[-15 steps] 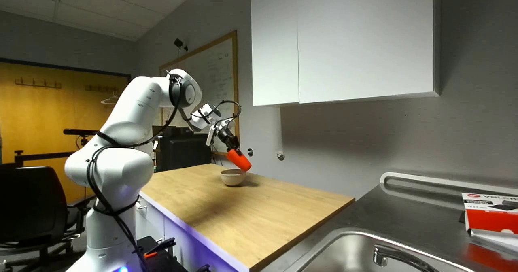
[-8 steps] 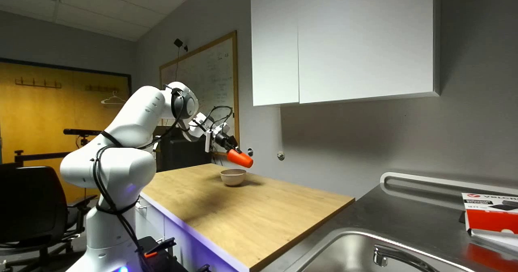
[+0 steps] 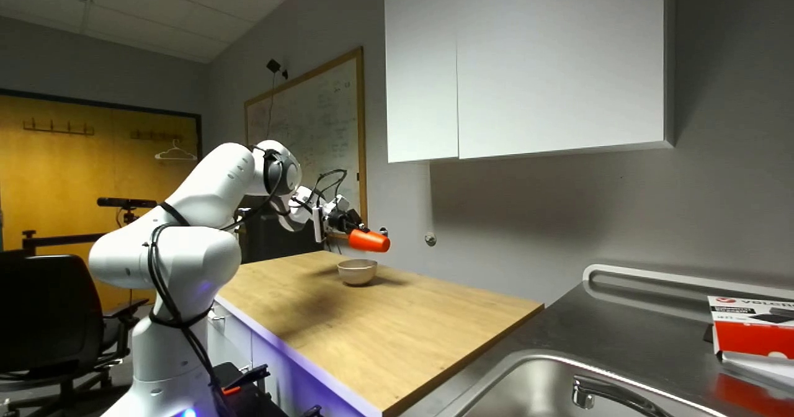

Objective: Pour the beans from the cup into the bowl

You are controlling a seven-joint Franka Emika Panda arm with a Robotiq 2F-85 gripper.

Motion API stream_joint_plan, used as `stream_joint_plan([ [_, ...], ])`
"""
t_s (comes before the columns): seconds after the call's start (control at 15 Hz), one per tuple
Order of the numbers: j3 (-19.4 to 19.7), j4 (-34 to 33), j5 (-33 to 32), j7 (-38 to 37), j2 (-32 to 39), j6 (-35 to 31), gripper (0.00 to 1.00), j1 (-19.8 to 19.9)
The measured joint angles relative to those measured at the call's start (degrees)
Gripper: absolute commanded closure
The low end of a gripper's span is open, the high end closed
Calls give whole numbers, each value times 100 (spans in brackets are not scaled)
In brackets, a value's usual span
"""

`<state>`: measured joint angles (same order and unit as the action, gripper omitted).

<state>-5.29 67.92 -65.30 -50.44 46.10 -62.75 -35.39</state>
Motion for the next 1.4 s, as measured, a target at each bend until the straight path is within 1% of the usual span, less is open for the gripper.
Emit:
stream_joint_plan([
  [0.53, 82, -6, -753, 0, 425, 777, 98, -100],
  [0.8, 84, -6, -1207, 0, 522, 1028, 98, -118],
  [1.4, 84, -40, -1862, 0, 660, 1651, 98, -157],
])
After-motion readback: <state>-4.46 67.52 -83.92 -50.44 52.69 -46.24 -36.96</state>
